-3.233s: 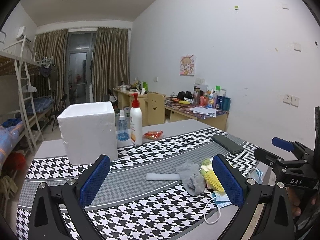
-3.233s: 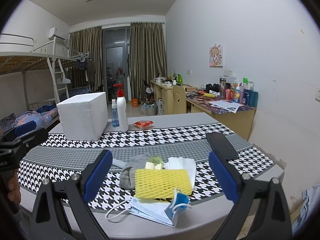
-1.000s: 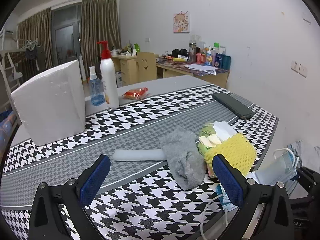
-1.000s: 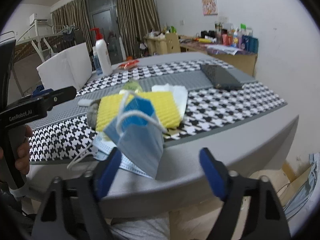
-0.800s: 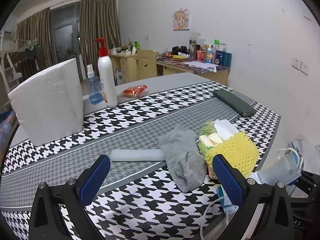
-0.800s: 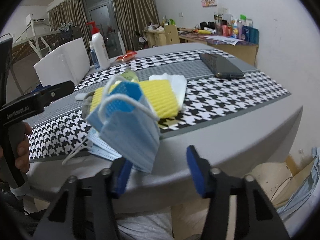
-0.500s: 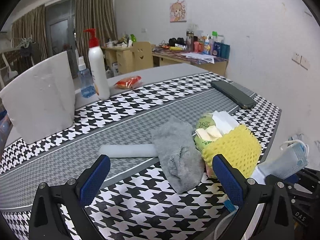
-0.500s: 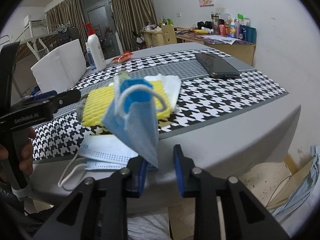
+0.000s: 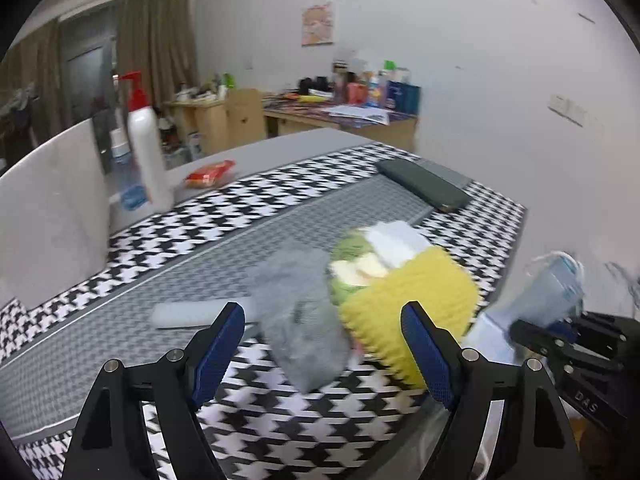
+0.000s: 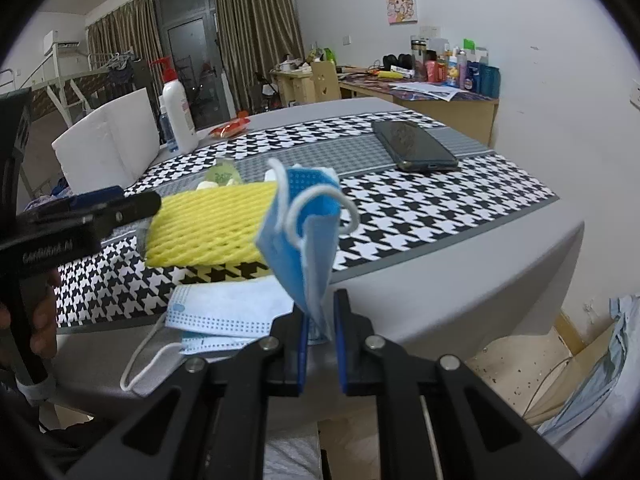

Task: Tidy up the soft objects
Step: 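Close the left gripper on the yellow foam net and lift it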

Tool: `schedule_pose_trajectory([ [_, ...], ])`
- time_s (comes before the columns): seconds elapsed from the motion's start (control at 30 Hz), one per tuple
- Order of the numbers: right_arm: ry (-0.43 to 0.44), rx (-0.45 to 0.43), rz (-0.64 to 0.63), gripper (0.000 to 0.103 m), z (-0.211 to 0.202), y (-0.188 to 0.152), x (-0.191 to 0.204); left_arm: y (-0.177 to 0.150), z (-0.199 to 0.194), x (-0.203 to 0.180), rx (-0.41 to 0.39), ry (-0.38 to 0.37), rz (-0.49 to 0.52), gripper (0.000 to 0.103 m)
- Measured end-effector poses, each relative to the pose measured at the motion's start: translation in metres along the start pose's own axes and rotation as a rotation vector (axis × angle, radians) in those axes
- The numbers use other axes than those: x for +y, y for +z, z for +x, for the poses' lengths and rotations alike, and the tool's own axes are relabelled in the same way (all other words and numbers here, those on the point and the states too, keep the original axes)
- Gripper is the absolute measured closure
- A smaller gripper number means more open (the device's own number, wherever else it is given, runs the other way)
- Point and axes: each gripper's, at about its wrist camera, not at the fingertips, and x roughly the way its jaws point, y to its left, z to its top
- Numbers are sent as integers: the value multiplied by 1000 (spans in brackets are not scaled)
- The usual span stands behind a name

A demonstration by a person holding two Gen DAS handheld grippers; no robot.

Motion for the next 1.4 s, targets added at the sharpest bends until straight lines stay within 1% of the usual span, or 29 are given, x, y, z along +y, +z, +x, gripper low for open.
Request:
schedule_pose_trajectory([
  [0.13, 5, 0, -2, 88, 0, -1, -1, 2, 6, -10, 22, -25, 19, 22],
  [0.2, 10, 0, -1, 88, 0, -1, -2, 2, 6, -15, 21, -30, 38, 28],
  [0.33, 17, 5, -1, 88, 2, -3, -4, 5, 8, -26, 4, -17, 90, 28],
  [0.43, 25, 3, -3, 88, 2, -3, -5, 8, 14, -30, 21, -19, 104, 30],
  [0.5, 28, 6, 0, 88, 3, -4, -6, 8, 20, -32, 44, -22, 112, 39],
  [0.6, 33, 10, 5, 88, 5, -4, -6, 7, 25, -34, 68, -29, 115, 48],
  [0.67, 35, 9, 7, 88, 5, -4, -7, 6, 27, -35, 72, -22, 125, 51],
  [0.77, 37, 9, 10, 88, 5, -5, -8, 5, 28, -37, 81, -14, 138, 61],
  [0.83, 36, 10, 10, 88, 5, -4, -8, 4, 25, -37, 80, -9, 137, 65],
  [0.9, 36, 6, 9, 88, 3, -4, -7, 4, 22, -36, 75, -11, 136, 73],
  [1.13, 29, -14, 2, 88, -2, -3, -5, 4, 10, -36, 60, -22, 132, 83],
  [1.33, 22, -26, -6, 88, -6, -3, -3, 8, -7, -29, 18, -28, 113, 84],
  [1.37, 21, -28, -6, 89, -7, -2, -2, 9, -9, -27, 11, -26, 111, 85],
  [1.4, 19, -30, -6, 92, -7, -2, -2, 9, -11, -25, 7, -25, 104, 85],
])
